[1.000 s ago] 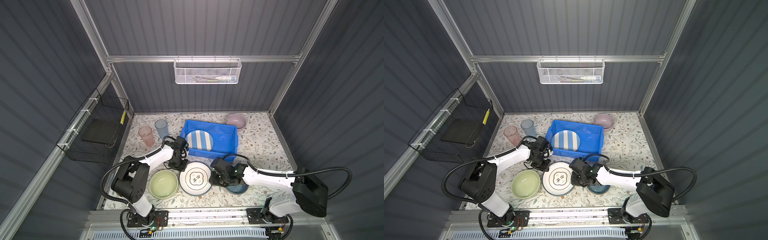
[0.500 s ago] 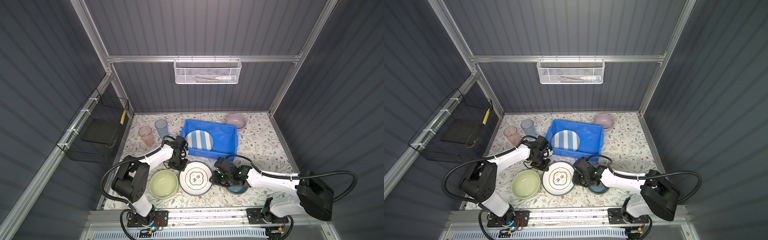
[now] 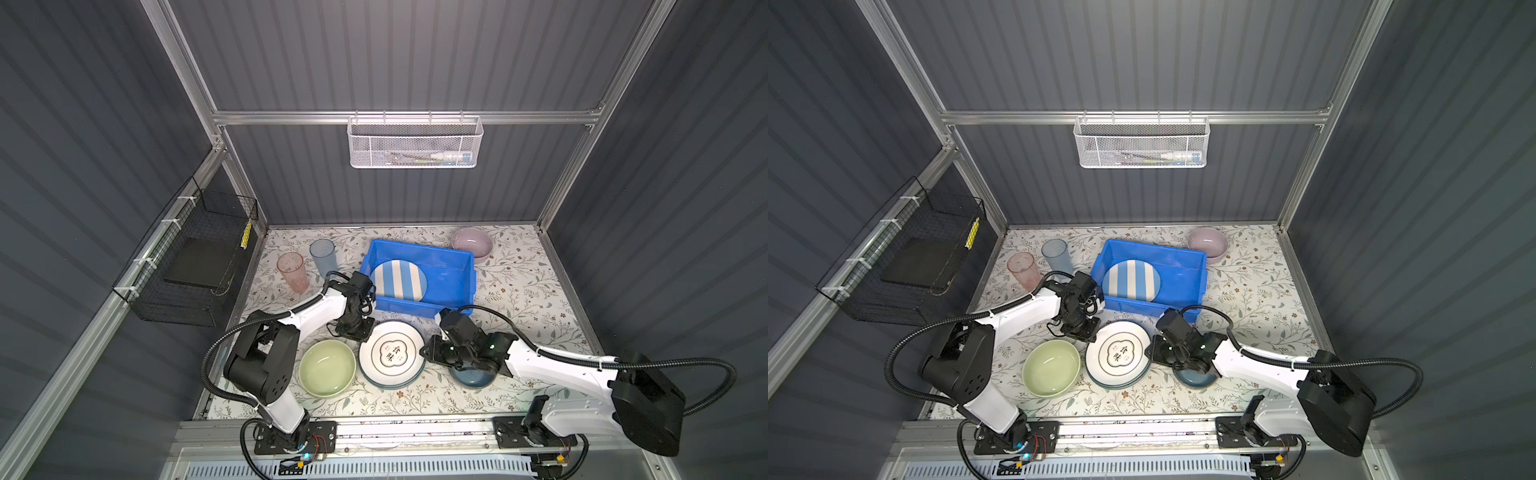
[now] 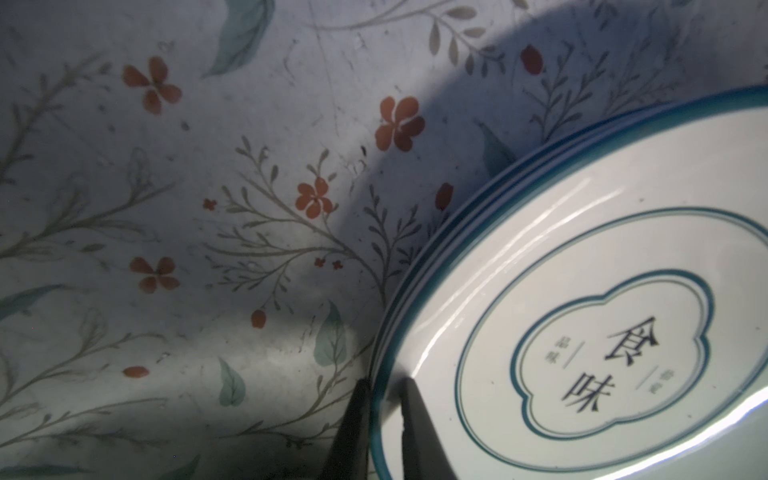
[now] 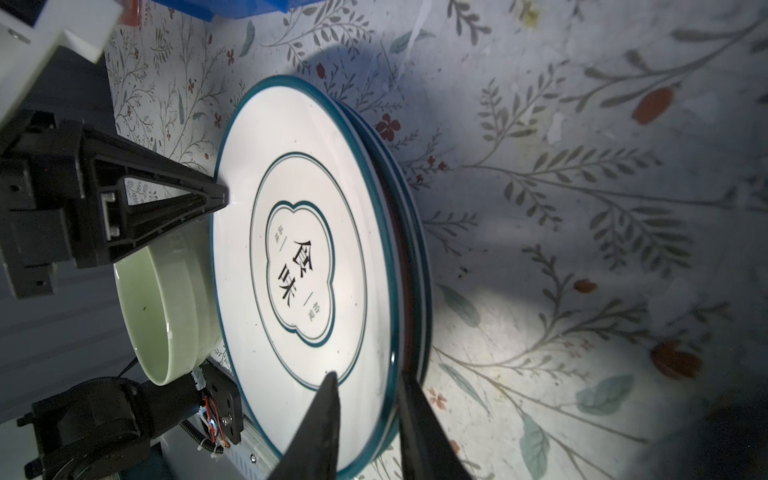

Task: Place the mixed dishes into the plastic bin
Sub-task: 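Close both grippers on the rim of the top white printed plate, then lift the white printed plates off the sunburst plate with both grippers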

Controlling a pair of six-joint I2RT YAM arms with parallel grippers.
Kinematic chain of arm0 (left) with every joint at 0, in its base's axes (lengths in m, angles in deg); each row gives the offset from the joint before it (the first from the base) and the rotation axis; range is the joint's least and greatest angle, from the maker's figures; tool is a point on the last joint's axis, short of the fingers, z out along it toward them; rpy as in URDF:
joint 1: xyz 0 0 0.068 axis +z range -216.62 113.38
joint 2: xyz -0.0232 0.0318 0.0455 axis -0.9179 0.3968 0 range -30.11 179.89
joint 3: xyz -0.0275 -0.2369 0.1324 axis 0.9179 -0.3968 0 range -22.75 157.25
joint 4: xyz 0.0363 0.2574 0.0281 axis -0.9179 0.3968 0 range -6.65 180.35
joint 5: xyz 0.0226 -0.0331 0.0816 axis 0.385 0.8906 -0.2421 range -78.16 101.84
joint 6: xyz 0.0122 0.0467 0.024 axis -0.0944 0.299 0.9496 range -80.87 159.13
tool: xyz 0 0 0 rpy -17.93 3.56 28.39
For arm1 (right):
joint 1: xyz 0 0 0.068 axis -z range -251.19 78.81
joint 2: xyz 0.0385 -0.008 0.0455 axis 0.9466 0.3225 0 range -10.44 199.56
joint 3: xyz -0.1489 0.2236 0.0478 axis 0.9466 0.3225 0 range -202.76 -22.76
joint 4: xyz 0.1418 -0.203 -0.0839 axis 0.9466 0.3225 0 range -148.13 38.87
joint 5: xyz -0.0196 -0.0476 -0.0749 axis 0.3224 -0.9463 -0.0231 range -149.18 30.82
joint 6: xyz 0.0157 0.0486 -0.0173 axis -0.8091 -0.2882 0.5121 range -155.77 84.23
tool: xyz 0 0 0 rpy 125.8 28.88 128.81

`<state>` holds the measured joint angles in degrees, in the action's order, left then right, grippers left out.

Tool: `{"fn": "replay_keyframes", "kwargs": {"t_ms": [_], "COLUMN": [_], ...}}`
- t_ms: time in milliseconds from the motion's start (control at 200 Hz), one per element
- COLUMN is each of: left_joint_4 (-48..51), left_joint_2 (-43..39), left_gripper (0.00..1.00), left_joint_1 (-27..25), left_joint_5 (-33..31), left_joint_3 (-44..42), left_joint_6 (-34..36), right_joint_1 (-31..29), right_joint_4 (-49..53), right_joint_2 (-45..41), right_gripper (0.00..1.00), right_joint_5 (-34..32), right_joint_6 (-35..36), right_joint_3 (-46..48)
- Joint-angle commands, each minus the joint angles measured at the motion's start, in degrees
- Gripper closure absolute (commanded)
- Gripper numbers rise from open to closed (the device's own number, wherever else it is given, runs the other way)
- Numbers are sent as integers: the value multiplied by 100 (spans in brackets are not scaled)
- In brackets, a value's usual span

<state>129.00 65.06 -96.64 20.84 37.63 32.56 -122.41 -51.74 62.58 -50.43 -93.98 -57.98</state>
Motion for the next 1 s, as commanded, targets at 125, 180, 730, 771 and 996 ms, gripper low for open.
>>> {"fn": "replay_keyframes", "kwargs": {"t_ms": [125, 180, 730, 771, 996], "left_joint_4": [-126, -129, -265, -267, -311], "left_joint_2": [115, 114, 194, 192, 221], "left_gripper": [84, 84, 85, 85, 85], "left_joint_1": [-47, -47, -43, -41, -44], "left_joint_5": [335, 349, 444, 437, 441], "left_joint_3": [121, 145, 79, 70, 44], "left_joint_6": [-124, -125, -194, -187, -203], "right_joint_1": [90, 110, 148, 148, 165], "right_joint_4": [-805, -871, -1835, -1875, -1782], "right_joint_2": [229, 326, 391, 333, 136], "right_gripper": [74, 74, 77, 76, 74], "right_joint_5": [253, 284, 530, 534, 444], "right_joint_6": [178, 179, 310, 321, 450], "right_joint_3": [-141, -168, 45, 82, 145]}}
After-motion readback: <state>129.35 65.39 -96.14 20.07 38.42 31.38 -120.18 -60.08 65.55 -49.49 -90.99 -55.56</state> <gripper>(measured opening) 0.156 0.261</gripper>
